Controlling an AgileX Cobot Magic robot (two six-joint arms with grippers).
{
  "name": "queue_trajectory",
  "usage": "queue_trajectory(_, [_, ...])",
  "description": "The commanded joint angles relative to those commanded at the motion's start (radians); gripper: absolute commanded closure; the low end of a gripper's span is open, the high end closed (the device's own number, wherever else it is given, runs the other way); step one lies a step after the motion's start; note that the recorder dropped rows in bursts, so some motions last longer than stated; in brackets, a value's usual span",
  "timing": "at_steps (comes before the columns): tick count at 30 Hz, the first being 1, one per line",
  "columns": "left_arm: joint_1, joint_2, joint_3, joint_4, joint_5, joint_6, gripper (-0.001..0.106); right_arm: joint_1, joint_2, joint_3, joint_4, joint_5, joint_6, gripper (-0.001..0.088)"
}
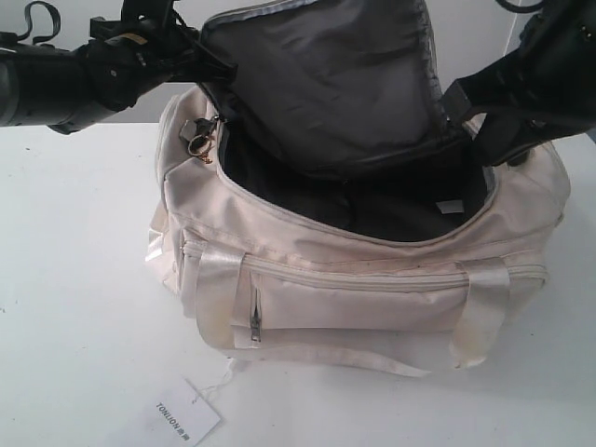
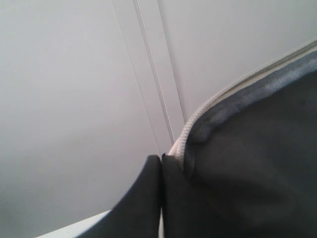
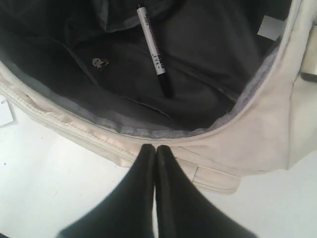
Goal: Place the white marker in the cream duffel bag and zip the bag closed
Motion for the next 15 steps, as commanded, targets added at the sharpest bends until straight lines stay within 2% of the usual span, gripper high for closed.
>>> queue_trajectory(3, [-0.002, -0.011, 0.0, 0.0, 0.086, 0.0, 0.105, 0.0, 0.0, 0.0, 0.0, 0.0, 0.0, 0.0868])
queue_trajectory(8, [-0.002, -0.048, -0.045, 0.0, 0.406, 0.01, 0.105, 0.0, 0.0, 0.0, 0.0, 0.0, 0.002, 0.0868])
queue_trajectory(12, [-0.002, -0.059, -0.117, 0.0, 0.692, 0.016, 0.105, 0.0, 0.0, 0.0, 0.0, 0.0, 0.012, 0.0868])
queue_trajectory(15, [-0.002, -0.063, -0.158, 0.001, 0.856, 0.03, 0.105, 0.0, 0.0, 0.0, 0.0, 0.0, 0.014, 0.0868])
